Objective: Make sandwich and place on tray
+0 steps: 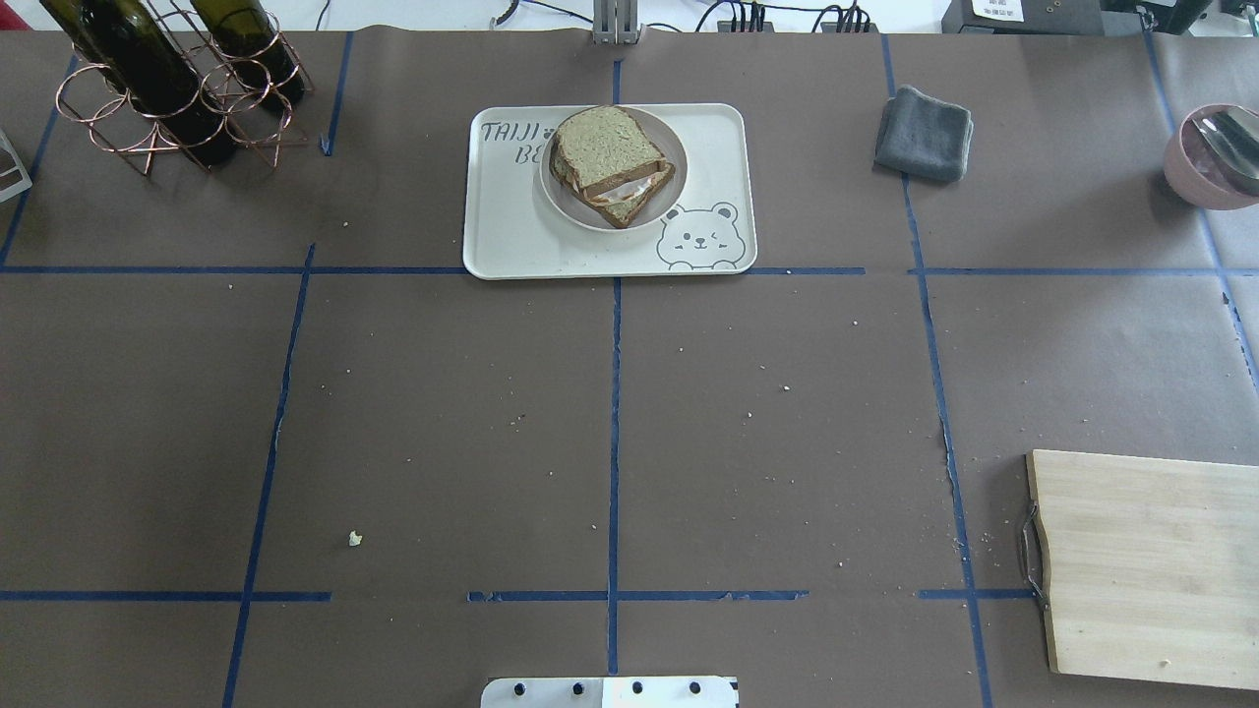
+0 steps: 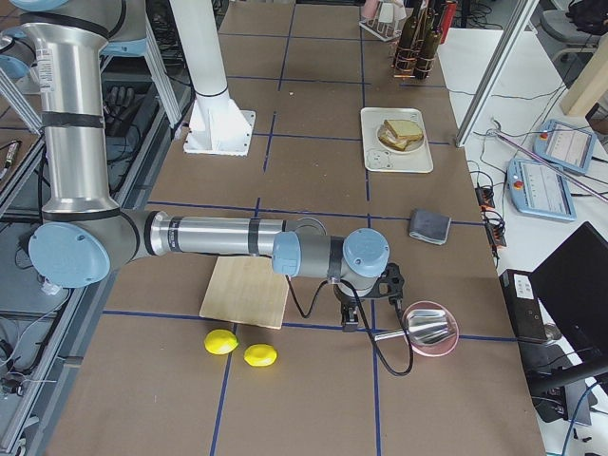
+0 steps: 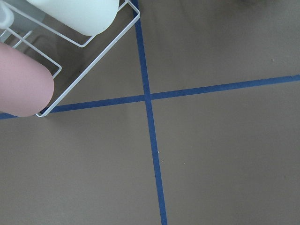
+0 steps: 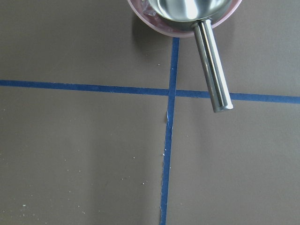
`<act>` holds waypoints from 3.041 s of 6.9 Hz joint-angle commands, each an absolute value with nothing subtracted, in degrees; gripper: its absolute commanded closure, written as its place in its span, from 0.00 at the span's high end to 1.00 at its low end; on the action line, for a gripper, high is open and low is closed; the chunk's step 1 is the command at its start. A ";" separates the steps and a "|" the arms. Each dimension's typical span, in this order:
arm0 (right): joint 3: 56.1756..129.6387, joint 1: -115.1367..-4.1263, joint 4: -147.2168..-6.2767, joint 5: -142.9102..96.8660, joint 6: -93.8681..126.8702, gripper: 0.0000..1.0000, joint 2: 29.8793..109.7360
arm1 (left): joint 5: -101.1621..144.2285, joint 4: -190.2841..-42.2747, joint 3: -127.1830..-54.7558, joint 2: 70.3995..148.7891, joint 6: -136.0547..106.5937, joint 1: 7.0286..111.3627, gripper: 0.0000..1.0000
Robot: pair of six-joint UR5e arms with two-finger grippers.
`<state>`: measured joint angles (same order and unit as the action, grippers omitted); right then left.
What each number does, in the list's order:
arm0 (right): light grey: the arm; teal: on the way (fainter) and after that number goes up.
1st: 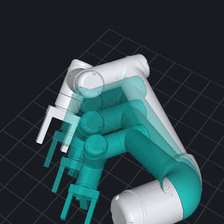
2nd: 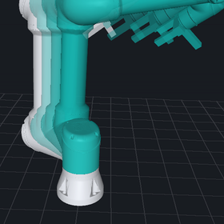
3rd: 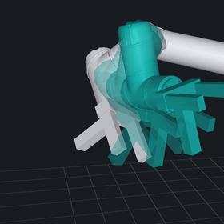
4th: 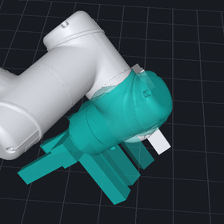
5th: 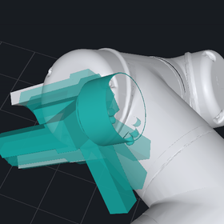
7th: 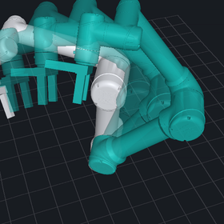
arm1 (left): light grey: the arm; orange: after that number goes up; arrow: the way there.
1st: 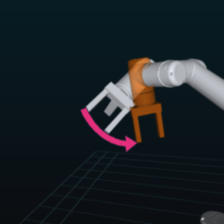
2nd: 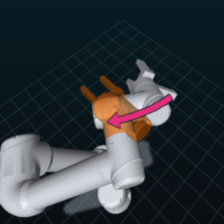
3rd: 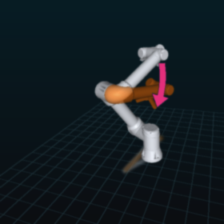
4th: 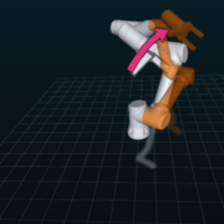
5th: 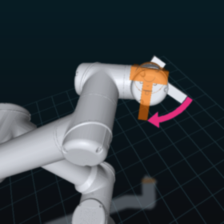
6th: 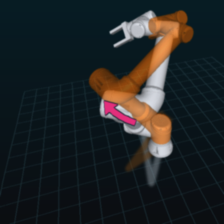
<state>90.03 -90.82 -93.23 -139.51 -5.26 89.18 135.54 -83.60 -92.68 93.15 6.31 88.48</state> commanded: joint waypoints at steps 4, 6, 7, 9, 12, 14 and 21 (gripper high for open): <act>89.91 -91.05 -93.08 -139.39 -5.36 1.00 89.21 | 135.18 -85.93 -92.29 90.45 8.00 89.30 1.00; 89.91 -91.05 -93.08 -139.39 -5.27 1.00 89.12 | 135.18 -88.15 -91.93 89.03 7.47 89.21 1.00; 89.91 -91.05 -93.08 -139.39 -5.36 1.00 89.12 | 135.26 -88.15 -91.93 89.12 7.12 89.12 1.00; 90.00 -91.14 -93.08 -139.39 -5.36 1.00 89.30 | 135.26 -88.15 -92.02 89.38 6.86 89.12 1.00; 90.26 -91.49 -93.08 -139.39 -5.27 1.00 89.30 | 135.26 -88.15 -92.11 89.82 6.86 89.21 1.00; 90.44 -91.49 -93.08 -139.48 -5.27 1.00 89.56 | 135.26 -88.07 -92.20 89.91 6.86 89.21 1.00; 90.44 -91.76 -93.08 -139.48 -5.27 1.00 89.65 | 135.26 -88.07 -92.29 90.17 6.86 89.21 1.00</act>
<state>90.50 -91.75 -93.08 -139.48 -5.27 89.69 135.26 -88.07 -92.28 90.11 6.86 89.21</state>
